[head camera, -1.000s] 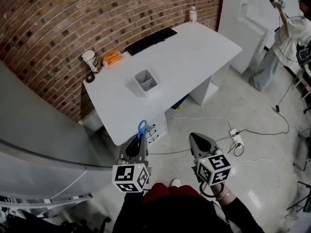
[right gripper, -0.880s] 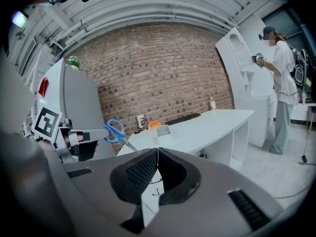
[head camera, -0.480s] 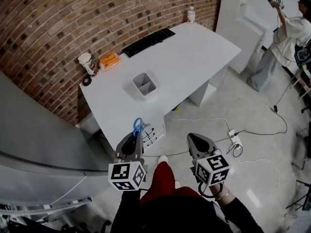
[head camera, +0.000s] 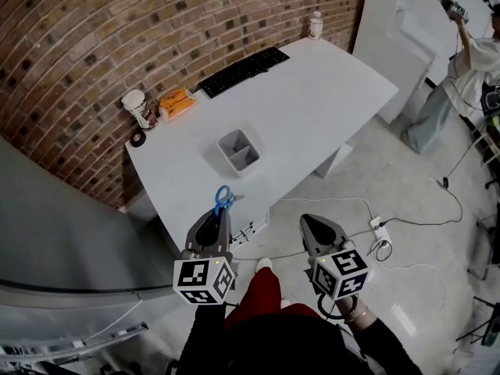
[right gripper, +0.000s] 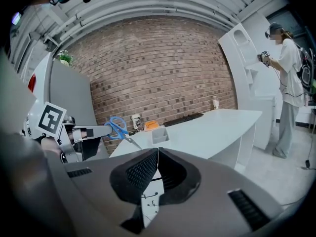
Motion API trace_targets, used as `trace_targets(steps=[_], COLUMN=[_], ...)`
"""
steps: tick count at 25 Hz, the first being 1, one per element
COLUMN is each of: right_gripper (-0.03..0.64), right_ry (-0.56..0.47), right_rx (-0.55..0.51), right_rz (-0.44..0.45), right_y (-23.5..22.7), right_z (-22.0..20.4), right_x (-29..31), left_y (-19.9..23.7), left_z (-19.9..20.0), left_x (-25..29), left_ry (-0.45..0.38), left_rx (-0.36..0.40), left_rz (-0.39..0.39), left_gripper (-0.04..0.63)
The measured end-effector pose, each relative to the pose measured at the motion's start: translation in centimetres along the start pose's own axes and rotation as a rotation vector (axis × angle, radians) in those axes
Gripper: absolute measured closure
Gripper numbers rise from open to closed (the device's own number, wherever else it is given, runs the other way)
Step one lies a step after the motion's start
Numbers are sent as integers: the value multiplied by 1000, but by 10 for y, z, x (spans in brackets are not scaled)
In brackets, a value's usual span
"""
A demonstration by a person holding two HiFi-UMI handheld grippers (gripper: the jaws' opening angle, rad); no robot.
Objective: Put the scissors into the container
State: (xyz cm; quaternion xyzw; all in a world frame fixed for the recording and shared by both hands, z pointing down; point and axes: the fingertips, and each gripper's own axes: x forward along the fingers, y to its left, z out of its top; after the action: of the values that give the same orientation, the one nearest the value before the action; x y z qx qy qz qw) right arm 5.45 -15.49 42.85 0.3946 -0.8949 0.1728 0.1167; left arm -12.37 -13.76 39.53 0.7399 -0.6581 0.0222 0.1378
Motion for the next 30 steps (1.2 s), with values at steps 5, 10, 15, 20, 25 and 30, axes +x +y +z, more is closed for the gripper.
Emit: trace_targets(steps=[5, 10, 15, 20, 25, 30], right_gripper=[607, 607, 607, 607, 607, 607], right_ry=[10, 26, 30, 36, 31, 29], right_rx=[7, 9, 4, 1, -4, -12], right_rz=[7, 10, 0, -10, -17, -19], right_y=[-4, -6, -12, -15, -19, -24], right_z=[9, 15, 23, 31, 38, 48], right_x=[33, 57, 77, 91, 104, 118], left_y=[16, 31, 42, 51, 60, 66], left_z=[11, 17, 22, 28, 32, 38], left_x=[29, 50, 71, 88, 103, 118], left_ry=[4, 13, 17, 18, 14, 8], left_rx=[3, 4, 4, -1, 0, 3], left_rz=[-8, -16, -27, -40, -50, -57], left_gripper=[566, 566, 566, 566, 566, 566])
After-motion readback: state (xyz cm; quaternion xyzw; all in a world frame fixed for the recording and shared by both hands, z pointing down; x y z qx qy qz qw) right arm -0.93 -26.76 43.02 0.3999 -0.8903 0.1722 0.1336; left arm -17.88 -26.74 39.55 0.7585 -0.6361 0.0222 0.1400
